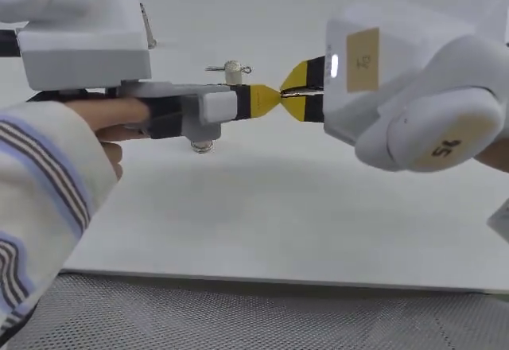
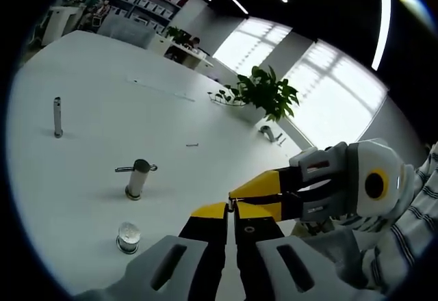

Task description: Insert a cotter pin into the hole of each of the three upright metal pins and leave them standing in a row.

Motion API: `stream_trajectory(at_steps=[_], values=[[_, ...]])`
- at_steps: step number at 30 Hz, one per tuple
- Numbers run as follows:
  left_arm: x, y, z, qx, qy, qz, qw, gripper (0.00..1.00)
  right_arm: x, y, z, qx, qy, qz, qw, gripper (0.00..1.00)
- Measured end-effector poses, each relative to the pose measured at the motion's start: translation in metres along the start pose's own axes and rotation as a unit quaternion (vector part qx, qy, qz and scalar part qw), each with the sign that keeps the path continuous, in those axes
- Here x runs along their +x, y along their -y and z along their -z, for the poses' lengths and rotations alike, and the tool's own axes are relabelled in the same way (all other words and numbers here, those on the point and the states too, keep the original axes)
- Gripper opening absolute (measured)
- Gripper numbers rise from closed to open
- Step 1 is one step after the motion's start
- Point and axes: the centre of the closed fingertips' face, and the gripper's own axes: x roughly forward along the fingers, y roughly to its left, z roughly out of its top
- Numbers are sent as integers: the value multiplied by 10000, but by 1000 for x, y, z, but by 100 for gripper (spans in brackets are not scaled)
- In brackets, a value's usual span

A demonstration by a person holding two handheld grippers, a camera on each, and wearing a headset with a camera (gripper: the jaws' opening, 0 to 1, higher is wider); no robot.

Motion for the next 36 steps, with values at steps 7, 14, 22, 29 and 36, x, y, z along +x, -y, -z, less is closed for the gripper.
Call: stream_trajectory(at_steps=[7,14,22,29,36], values=[[-2,7,2,-44,57,2,10000,1,0,-2,-3,-29,-5,-20,10000,2],[-4,12,5,-93,11,41,9999,1,0,-3,-4,-15,3,-35,10000,2],[-7,20,8,-99,-46,96,9999,1,-1,-3,-3,-36,7,-20,10000,2],[-6,16,5,-6,12,85,10000,0,-3,-3,-3,-66,36,-59,10000,3],[-6,19,7,65,-71,126,9999,0,-6,-5,-2,20,220,-177,9996,3]])
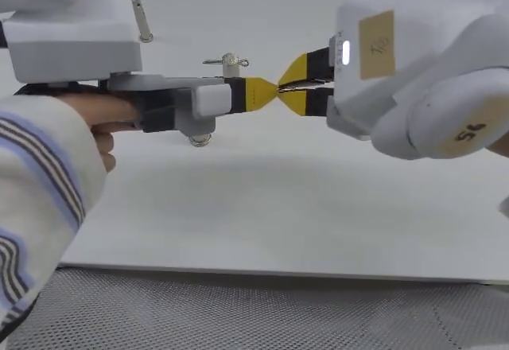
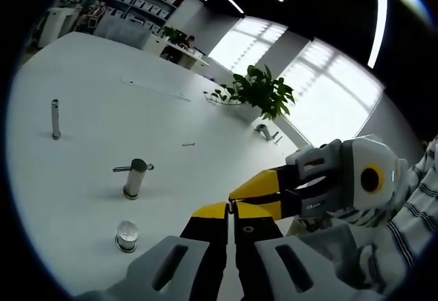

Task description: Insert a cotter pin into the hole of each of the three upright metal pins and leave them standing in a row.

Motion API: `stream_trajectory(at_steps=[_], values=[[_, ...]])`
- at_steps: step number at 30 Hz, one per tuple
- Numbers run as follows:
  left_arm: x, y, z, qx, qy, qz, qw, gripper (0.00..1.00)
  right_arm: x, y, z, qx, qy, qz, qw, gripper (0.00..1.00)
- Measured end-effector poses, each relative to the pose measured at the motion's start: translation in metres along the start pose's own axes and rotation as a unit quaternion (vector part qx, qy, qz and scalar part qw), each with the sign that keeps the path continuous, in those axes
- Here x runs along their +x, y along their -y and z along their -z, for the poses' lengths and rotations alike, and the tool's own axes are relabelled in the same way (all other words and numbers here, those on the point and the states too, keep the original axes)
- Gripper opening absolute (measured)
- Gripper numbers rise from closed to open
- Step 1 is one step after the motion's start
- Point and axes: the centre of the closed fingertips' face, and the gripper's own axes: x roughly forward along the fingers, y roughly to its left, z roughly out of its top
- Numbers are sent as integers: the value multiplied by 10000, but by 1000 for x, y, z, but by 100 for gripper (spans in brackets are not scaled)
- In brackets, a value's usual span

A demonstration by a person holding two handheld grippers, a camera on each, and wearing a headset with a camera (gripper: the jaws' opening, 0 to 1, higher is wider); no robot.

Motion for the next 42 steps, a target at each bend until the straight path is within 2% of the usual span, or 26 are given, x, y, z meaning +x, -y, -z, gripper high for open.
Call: stream_trajectory(at_steps=[3,4,6,7,9,12,14,15,18,20,21,24,25,26,28,29,30,33,37,40,42], values=[[0,-1,0,22,-24,33,10000,0,-1,-2,-2,-150,154,-126,9997,4],[1,-1,1,44,-39,55,10000,0,-2,-1,-2,-51,236,-137,9996,6],[0,3,3,83,-76,85,9999,0,-2,-2,-3,175,323,-216,9991,16],[0,4,4,107,-80,92,9999,0,-3,-1,-2,253,301,-233,9990,18],[0,5,4,159,-83,99,9998,0,-4,-1,0,456,273,-316,9981,18],[-1,2,3,283,-103,136,9995,0,-5,-2,3,710,379,-473,9956,19],[-3,2,5,548,-166,194,9982,0,-7,-4,5,953,395,-623,9927,22],[-4,2,6,782,-208,240,9964,0,-9,-6,4,1101,482,-738,9900,24],[-6,8,7,1175,-230,421,9919,0,-13,-11,2,1498,659,-1025,9812,24],[-7,12,10,1460,-304,548,9873,0,-16,-15,4,1593,678,-1209,9774,24],[-7,13,14,1664,-397,572,9836,0,-17,-17,4,1626,696,-1289,9758,23],[-7,19,18,2033,-402,734,9755,0,-20,-25,1,1899,892,-1657,9636,23],[-7,21,17,2110,-366,788,9736,0,-19,-26,3,1887,874,-1656,9640,22],[-8,28,19,2217,-332,866,9707,0,-17,-28,6,1839,818,-1661,9654,22],[-8,32,19,2421,-313,962,9650,0,-15,-31,10,1847,756,-1693,9651,22],[-9,33,19,2496,-293,985,9629,0,-15,-33,11,1873,763,-1729,9640,21],[-9,36,19,2589,-283,1044,9598,0,-16,-36,9,1977,792,-1836,9597,18],[-9,37,18,2687,-286,1078,9567,0,-17,-40,7,2053,863,-1931,9556,12],[-11,37,22,2820,-379,1139,9519,0,-19,-43,4,1986,857,-1988,9559,8],[-11,37,24,2881,-415,1170,9495,0,-19,-45,2,2063,884,-2074,9521,6],[-12,39,25,2920,-410,1182,9482,0,-19,-46,1,2034,897,-2101,9521,6]])
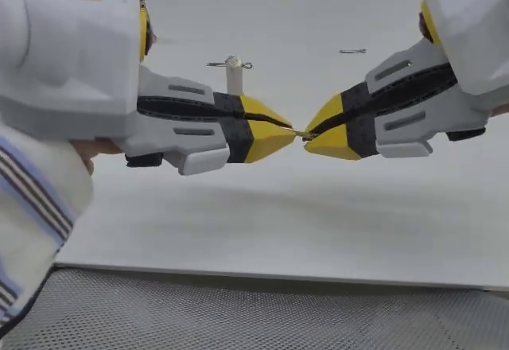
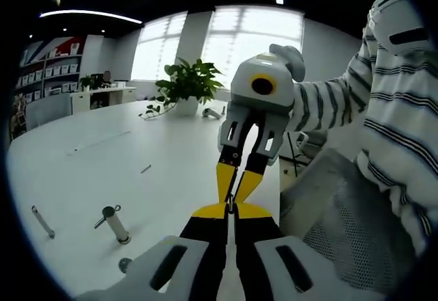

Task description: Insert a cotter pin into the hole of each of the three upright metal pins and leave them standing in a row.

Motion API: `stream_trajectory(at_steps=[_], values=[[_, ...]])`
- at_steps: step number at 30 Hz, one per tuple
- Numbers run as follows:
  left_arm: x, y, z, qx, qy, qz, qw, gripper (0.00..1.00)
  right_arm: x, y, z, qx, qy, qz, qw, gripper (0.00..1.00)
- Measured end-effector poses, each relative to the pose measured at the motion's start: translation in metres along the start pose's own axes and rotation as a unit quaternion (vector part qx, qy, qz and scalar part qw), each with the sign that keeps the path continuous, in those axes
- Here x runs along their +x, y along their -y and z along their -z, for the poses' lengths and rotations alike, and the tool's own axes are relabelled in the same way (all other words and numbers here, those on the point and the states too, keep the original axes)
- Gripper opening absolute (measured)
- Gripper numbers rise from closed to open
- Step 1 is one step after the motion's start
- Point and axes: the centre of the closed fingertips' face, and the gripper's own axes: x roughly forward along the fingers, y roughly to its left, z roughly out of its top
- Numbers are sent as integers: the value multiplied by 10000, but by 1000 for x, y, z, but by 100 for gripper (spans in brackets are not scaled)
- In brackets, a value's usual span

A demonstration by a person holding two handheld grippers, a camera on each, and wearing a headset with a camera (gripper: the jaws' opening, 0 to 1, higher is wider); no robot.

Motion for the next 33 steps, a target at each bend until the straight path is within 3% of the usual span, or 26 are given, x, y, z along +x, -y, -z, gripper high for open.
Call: stream_trajectory(at_steps=[11,18,22,25,33], values=[[2,6,9,171,-127,77,9997,1,-1,-13,1,-91,-114,-190,9997,4],[8,11,24,228,-544,129,9982,0,-3,-20,1,-65,-164,-302,9994,3],[8,12,21,155,-510,148,9985,1,-3,-22,1,-37,-177,-292,9994,3],[8,11,21,-120,-513,106,9986,1,-3,-21,1,0,-177,-232,9996,3],[5,5,20,-35,-481,-14,9988,3,-1,-17,-1,110,-106,-164,9997,3]])
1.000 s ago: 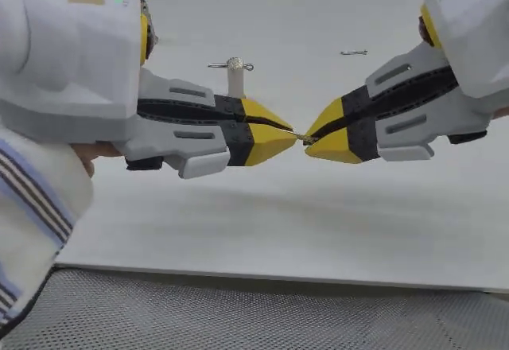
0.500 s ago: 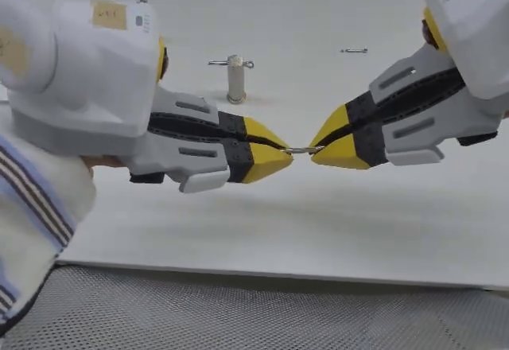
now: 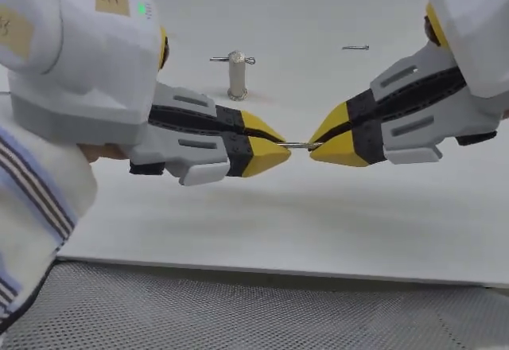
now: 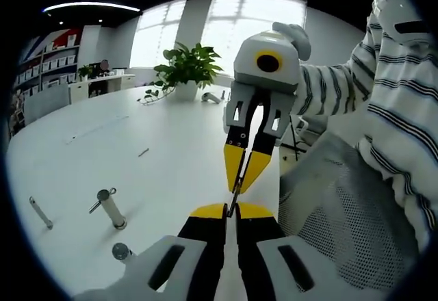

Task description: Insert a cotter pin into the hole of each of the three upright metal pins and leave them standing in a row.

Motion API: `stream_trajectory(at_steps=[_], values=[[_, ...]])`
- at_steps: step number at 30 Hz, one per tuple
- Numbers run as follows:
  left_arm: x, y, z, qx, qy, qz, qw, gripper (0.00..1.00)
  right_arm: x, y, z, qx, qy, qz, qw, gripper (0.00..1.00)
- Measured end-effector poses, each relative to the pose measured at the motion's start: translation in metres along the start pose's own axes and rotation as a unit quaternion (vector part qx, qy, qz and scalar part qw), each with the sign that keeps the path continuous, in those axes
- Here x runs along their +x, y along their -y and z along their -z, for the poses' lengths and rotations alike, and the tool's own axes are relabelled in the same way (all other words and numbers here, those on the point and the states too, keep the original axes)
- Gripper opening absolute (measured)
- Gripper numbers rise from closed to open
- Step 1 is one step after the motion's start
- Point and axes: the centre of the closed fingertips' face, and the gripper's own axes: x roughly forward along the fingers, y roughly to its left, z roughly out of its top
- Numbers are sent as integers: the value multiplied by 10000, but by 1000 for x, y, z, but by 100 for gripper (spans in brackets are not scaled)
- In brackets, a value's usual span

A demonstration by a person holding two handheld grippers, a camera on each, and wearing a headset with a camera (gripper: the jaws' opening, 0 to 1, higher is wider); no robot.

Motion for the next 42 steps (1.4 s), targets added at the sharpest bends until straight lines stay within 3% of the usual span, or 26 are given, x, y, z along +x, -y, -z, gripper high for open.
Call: stream_trajectory(at_steps=[4,11,14,22,23,27,32,42], values=[[-1,-4,4,101,-80,-92,9999,10,3,3,-1,106,46,54,9999,3],[-13,-30,9,212,-95,-597,9979,26,8,10,3,315,-31,217,9993,3],[-21,-44,13,307,-173,-884,9955,36,11,17,9,594,-140,441,9972,3],[-43,-69,27,251,-359,-1356,9898,47,21,29,16,814,-314,835,9927,3],[-50,-78,32,202,-366,-1416,9890,47,23,30,17,875,-337,883,9917,3],[-63,-95,43,88,-445,-1705,9843,45,28,33,16,980,-374,1001,9894,3],[-69,-105,55,157,-630,-1828,9810,41,37,40,11,1132,-349,1204,9856,3],[-56,-114,71,86,-771,-1775,9810,34,56,47,-2,1369,-298,1340,9810,3]])
